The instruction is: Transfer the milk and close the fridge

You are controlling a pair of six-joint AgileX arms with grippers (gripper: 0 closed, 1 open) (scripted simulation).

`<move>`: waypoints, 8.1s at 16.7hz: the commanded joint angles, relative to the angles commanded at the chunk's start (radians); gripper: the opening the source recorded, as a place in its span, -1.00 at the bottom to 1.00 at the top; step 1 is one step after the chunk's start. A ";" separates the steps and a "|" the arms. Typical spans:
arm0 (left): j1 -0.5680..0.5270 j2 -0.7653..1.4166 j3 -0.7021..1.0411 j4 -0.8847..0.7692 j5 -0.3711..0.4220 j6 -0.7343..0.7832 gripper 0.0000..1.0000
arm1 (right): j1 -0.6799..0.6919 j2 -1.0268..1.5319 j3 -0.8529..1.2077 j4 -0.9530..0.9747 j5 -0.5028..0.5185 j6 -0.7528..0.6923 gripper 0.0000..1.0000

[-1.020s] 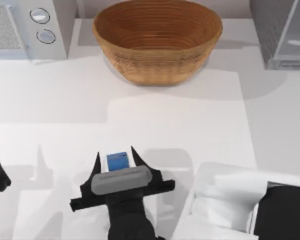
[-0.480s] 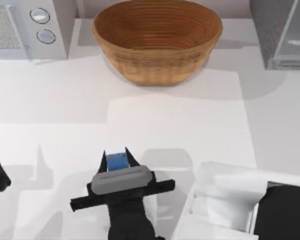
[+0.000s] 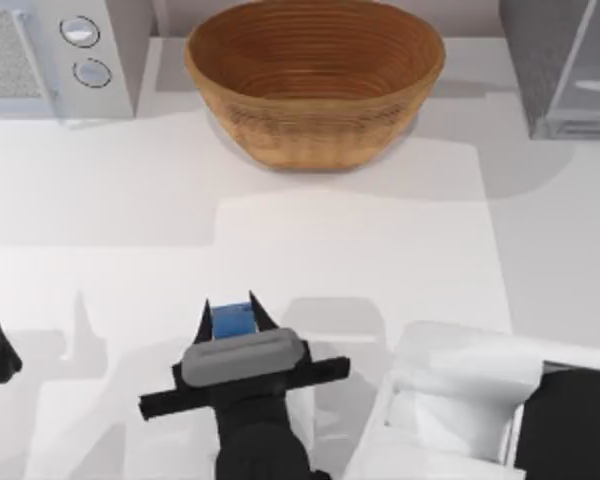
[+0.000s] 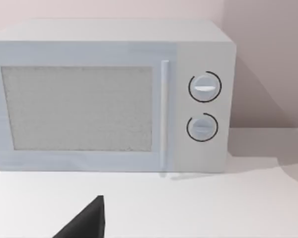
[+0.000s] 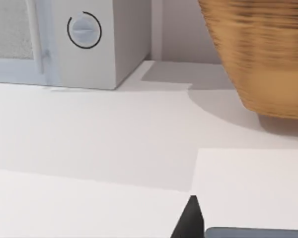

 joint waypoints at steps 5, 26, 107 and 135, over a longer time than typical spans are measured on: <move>0.000 0.000 0.000 0.000 0.000 0.000 1.00 | -0.001 -0.091 -0.023 -0.071 0.000 0.002 -1.00; 0.000 0.000 0.000 0.000 0.000 0.000 1.00 | -0.958 -0.699 -0.413 -0.241 -0.710 -0.004 -1.00; 0.000 0.000 0.000 0.000 0.000 0.000 1.00 | -1.379 -1.373 -0.350 -0.986 -1.108 0.034 1.00; 0.000 0.000 0.000 0.000 0.000 0.000 1.00 | -1.206 -2.669 -0.798 -1.814 -1.046 -0.028 1.00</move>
